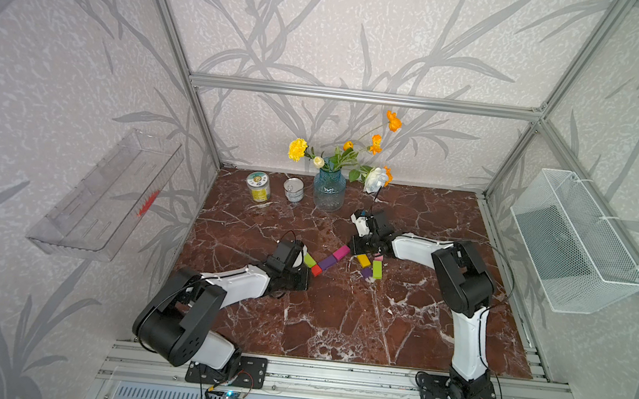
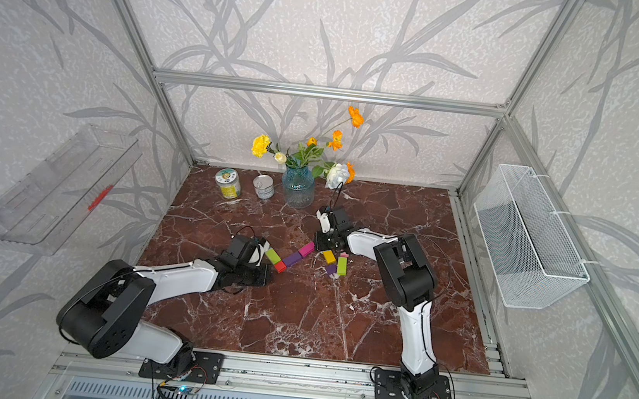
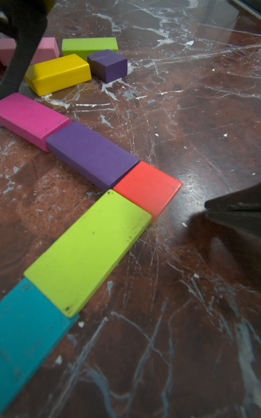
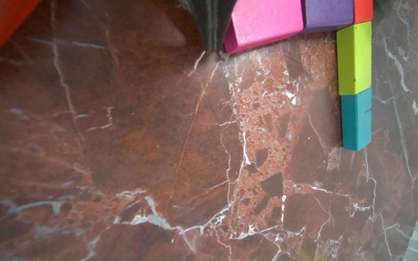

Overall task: Assemble the letter v with building blocks
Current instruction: Assemble the building block at the center of the board.

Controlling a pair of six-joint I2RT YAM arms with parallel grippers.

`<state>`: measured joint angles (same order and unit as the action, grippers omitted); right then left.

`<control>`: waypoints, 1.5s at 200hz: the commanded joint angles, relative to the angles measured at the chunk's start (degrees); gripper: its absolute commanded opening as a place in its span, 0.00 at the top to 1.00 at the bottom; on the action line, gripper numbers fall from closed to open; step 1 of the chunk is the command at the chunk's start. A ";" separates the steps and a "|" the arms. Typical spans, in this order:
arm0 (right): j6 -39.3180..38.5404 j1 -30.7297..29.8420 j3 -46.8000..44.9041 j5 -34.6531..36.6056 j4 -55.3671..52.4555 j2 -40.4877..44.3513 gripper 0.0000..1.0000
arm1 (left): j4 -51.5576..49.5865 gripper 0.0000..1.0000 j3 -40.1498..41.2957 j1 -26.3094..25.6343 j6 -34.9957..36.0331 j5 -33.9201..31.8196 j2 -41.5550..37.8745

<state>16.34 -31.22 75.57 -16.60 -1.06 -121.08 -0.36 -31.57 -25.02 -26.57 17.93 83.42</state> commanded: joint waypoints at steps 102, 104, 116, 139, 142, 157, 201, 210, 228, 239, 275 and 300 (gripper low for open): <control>0.62 0.01 -1.53 -1.50 -1.50 0.66 1.00 | -2.54 1.00 -0.16 -0.03 0.25 -0.27 2.66; 0.67 -0.03 -1.50 -1.55 -1.54 0.62 1.00 | -2.54 1.00 -0.16 -0.03 0.21 -0.27 2.70; 0.71 0.01 -1.58 -1.52 -1.54 0.81 1.00 | -2.52 1.00 -0.16 -0.03 0.23 -0.27 2.60; 0.89 -0.02 -1.79 -1.68 -1.32 1.01 1.00 | -2.63 1.00 -0.15 -0.03 0.37 -0.44 2.49; 0.93 0.02 -1.78 -1.76 -1.25 1.02 1.00 | -2.69 1.00 -0.16 -0.03 0.30 -0.43 2.49; 1.09 -0.07 -1.82 -1.95 -1.22 1.02 1.00 | -2.72 1.00 -0.16 -0.02 0.38 -0.40 2.50; 1.24 -0.33 -1.75 -2.08 -0.89 1.02 1.00 | -2.63 1.00 -0.19 -0.02 0.38 -0.53 2.61; 1.16 -0.34 -1.74 -1.75 -0.96 1.06 1.00 | -2.63 1.00 -0.16 -0.03 0.41 -0.51 2.61; 0.65 -0.26 -1.69 -0.66 -1.58 1.27 1.00 | -2.72 1.00 -0.07 -0.03 0.38 -0.62 2.62; 0.54 -0.16 -1.75 -0.32 -1.67 1.43 1.00 | -2.72 1.00 -0.07 0.01 0.38 -0.62 2.57; 0.80 0.30 -1.81 0.24 -0.85 2.42 1.00 | -2.80 1.00 -0.16 -0.03 0.42 -0.76 2.51; 0.97 1.17 -1.40 0.58 -0.11 3.78 1.00 | -3.15 1.00 -0.16 -0.03 0.38 -1.23 1.62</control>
<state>17.30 -30.96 74.91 -17.15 -0.36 -120.68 0.86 -31.90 -25.02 -26.57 18.31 84.42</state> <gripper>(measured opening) 0.045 0.048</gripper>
